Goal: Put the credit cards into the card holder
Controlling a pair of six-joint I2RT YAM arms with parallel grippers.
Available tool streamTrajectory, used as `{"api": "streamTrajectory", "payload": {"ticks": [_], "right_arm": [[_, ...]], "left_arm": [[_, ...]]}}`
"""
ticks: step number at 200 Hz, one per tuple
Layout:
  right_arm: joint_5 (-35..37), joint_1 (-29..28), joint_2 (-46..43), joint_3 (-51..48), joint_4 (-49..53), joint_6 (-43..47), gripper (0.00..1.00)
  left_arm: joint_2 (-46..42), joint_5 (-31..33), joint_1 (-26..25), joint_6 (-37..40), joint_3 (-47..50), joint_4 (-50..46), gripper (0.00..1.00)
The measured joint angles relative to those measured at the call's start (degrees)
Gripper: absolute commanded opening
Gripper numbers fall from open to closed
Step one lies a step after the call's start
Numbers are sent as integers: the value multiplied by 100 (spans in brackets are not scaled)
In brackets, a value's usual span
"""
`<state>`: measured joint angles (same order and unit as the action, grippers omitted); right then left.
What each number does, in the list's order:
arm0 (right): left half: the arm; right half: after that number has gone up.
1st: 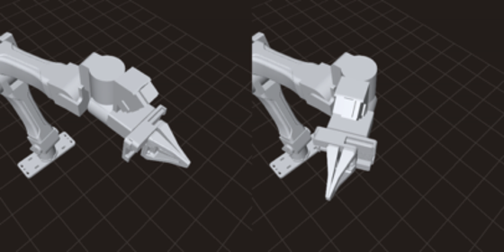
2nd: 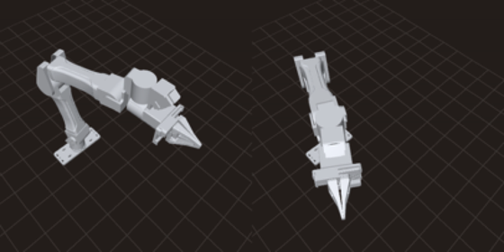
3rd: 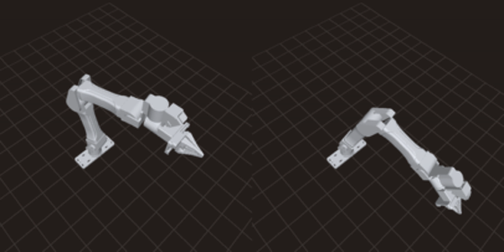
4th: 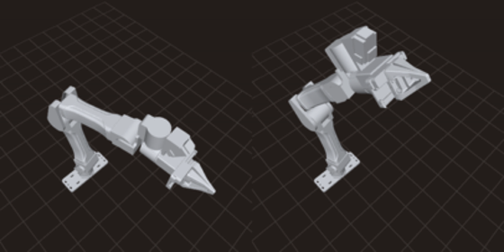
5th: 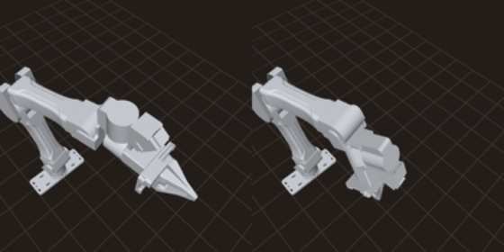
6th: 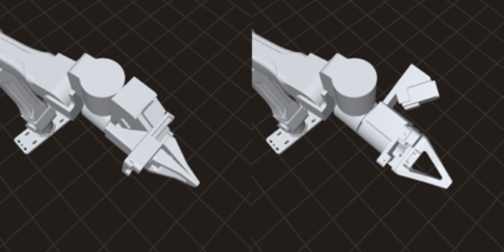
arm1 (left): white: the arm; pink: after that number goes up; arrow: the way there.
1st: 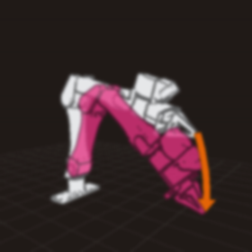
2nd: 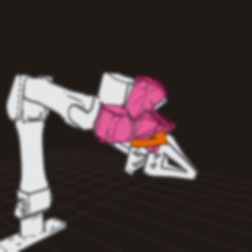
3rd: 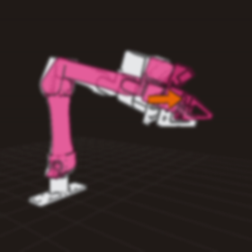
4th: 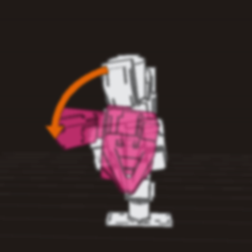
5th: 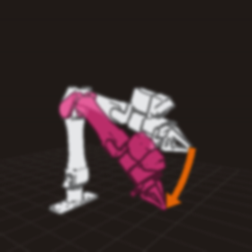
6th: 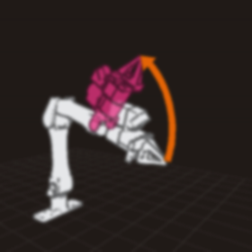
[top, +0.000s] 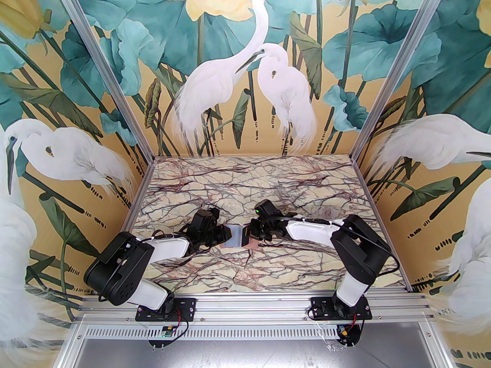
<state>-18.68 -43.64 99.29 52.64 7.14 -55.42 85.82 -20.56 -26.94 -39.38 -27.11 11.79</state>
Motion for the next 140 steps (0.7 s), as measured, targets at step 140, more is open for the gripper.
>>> {"api": "streamTrajectory", "payload": {"ticks": [140], "right_arm": [[-278, 74, 0, -271, -472, 122, 0]], "left_arm": [[-531, 632, 0, 63, -15, -1091, 15]]}}
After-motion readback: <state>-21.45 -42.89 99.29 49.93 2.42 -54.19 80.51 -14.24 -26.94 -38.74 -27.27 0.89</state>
